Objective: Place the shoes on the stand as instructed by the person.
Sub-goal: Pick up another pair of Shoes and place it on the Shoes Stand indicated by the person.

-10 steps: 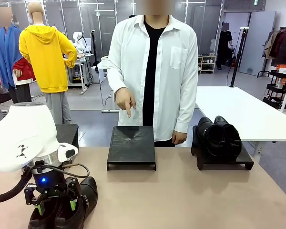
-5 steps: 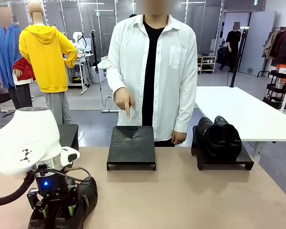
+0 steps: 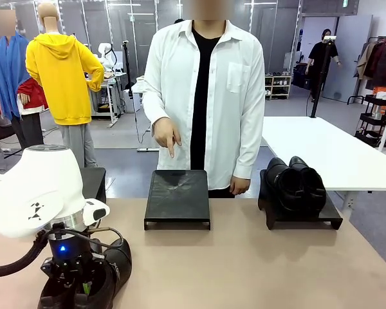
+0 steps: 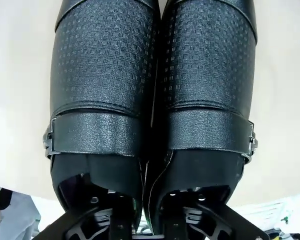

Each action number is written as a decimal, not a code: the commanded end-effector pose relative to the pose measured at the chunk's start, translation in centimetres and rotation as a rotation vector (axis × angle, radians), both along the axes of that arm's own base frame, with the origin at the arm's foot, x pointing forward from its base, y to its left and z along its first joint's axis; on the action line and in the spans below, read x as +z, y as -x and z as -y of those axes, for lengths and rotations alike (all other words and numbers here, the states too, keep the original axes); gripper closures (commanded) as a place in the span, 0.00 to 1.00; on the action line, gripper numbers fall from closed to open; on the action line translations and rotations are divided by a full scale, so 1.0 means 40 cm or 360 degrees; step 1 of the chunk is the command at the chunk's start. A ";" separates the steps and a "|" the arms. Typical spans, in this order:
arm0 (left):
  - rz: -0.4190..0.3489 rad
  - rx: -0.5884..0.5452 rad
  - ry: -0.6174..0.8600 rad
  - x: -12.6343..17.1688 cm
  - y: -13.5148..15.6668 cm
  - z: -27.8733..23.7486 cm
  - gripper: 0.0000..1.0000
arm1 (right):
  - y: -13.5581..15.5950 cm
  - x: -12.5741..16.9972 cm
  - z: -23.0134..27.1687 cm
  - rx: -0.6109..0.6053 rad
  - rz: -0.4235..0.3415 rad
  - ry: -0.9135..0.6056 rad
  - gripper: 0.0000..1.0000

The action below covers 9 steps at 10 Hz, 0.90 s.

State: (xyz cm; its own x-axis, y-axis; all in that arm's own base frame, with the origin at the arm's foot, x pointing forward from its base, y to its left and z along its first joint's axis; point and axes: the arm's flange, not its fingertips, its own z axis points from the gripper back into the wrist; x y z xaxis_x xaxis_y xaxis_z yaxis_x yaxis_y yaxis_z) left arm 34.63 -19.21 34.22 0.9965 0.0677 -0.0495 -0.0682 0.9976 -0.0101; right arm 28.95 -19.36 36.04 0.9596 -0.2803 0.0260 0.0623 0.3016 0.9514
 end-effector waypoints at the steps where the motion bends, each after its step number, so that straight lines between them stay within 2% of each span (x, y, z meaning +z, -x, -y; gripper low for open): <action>1: 0.0035 -0.0002 -0.0016 -0.040 0.090 -0.038 1.00 | 0.005 0.000 -0.001 -0.0003 0.0015 0.0022 0.00; 5: 0.0068 -0.0035 -0.0003 -0.002 0.080 -0.020 1.00 | 0.005 0.000 -0.001 -0.0003 0.0015 0.0022 0.00; 9: 0.0208 -0.0082 -0.0021 0.145 0.064 -0.009 1.00 | 0.005 0.000 -0.001 -0.0003 0.0015 0.0022 0.00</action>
State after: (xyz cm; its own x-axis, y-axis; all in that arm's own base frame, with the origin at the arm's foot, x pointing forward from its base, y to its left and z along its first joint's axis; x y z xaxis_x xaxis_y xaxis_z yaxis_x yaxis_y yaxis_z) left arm 33.43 -20.00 38.50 0.9985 0.0317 0.0443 -0.0305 0.9992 -0.0276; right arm 28.95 -19.36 36.04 0.9596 -0.2802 0.0260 0.0623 0.3016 0.9514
